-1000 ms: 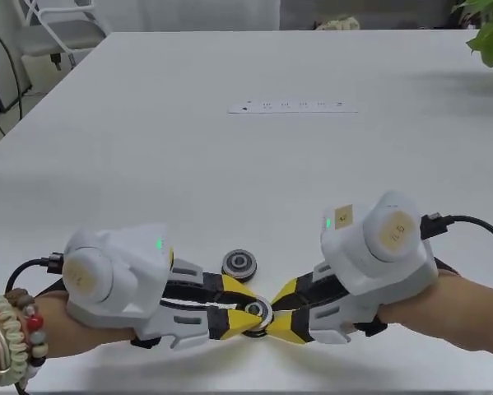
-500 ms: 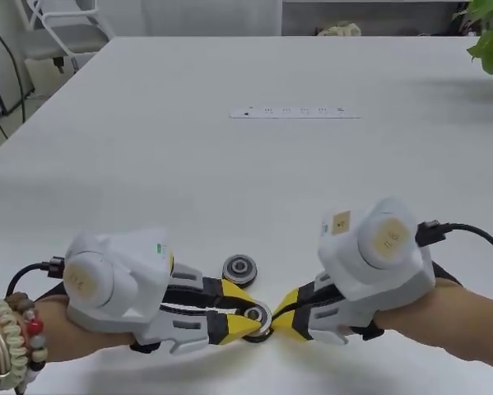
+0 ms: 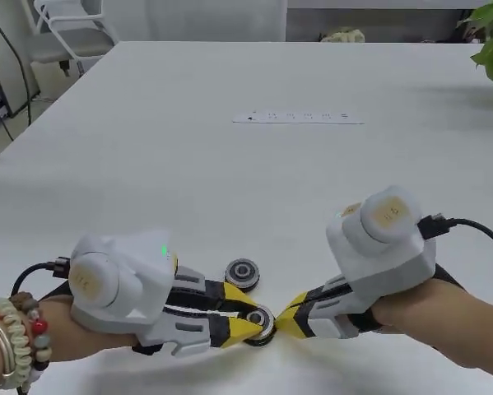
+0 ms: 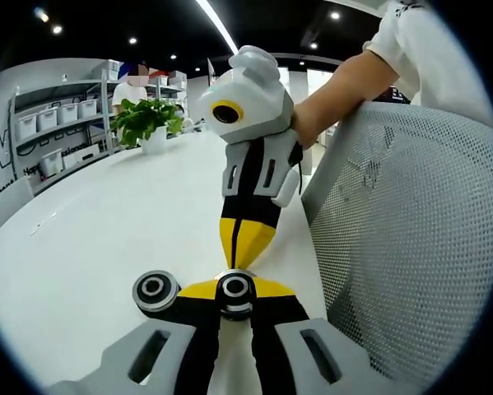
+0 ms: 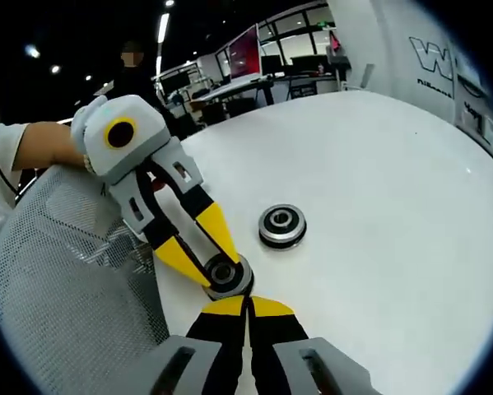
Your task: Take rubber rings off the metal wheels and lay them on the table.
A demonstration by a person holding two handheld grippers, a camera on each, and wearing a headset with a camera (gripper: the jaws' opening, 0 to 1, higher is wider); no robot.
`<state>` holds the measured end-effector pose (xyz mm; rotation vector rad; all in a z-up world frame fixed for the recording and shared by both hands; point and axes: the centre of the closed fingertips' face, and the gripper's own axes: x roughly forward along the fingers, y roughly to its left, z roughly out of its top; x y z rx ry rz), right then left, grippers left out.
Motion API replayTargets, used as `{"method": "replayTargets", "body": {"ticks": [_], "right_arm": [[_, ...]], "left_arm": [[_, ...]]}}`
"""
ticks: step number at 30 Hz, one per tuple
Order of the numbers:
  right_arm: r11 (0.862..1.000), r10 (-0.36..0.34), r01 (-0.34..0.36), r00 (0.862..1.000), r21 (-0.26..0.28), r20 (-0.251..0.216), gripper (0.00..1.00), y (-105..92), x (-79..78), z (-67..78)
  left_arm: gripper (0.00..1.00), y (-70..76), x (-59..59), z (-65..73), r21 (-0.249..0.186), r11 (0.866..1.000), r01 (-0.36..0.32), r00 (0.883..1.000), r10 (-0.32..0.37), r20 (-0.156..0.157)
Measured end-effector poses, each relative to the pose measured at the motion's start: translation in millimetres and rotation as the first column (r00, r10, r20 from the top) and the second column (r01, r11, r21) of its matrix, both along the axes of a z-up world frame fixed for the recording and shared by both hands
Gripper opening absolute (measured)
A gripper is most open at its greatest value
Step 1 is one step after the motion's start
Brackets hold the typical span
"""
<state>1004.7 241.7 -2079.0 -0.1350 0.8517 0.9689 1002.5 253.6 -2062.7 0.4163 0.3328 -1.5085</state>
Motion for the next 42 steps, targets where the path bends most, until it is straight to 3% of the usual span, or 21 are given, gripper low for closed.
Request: {"method": "replayTargets", "body": {"ticks": [4, 6, 8, 9, 10, 11, 14, 42], "right_arm": [[1.0, -0.014, 0.015, 1.0, 0.012, -0.016, 0.0, -0.1, 0.3, 0.0], [0.999, -0.037, 0.038, 0.998, 0.032, -0.045, 0.0, -0.3, 0.3, 0.9], [0.996, -0.056, 0.06, 0.996, 0.059, -0.069, 0.0, -0.7, 1.0, 3.1], [0.992, -0.062, 0.071, 0.995, 0.107, -0.082, 0.0, 3.3, 0.7, 8.1], [0.991, -0.079, 0.088, 0.993, 0.098, -0.088, 0.0, -0.2, 2.7, 7.8], [0.988, -0.078, 0.092, 0.991, 0.128, -0.112, 0.0, 3.8, 1.3, 10.8], [0.991, -0.072, 0.083, 0.993, 0.107, -0.095, 0.0, 4.4, 0.7, 9.7], [0.989, -0.057, 0.069, 0.994, 0.133, -0.091, 0.0, 10.3, -1.3, 17.0]], "left_arm": [[0.08, 0.0, 0.0, 0.0, -0.001, 1.0, -0.001, 1.0, 0.001, 0.0], [0.08, -0.1, 0.1, 0.0, 0.0, 1.0, -0.001, 1.0, 0.001, 0.001], [0.08, -0.1, 0.1, 0.0, 0.0, 1.0, 0.0, 1.0, 0.0, 0.002], [0.08, -0.1, 0.2, 0.1, 0.0, 1.0, 0.0, 1.0, 0.0, 0.002], [0.08, -0.1, 0.2, 0.0, 0.0, 1.0, 0.001, 1.0, -0.001, 0.001], [0.08, -0.1, 0.2, 0.2, 0.0, 1.0, 0.001, 1.0, -0.001, 0.002], [0.08, -0.1, 0.3, 0.4, 0.0, 1.0, 0.002, 1.0, -0.002, 0.002], [0.08, -0.2, 0.2, 0.5, -0.001, 1.0, 0.004, 1.0, -0.004, 0.001]]}}
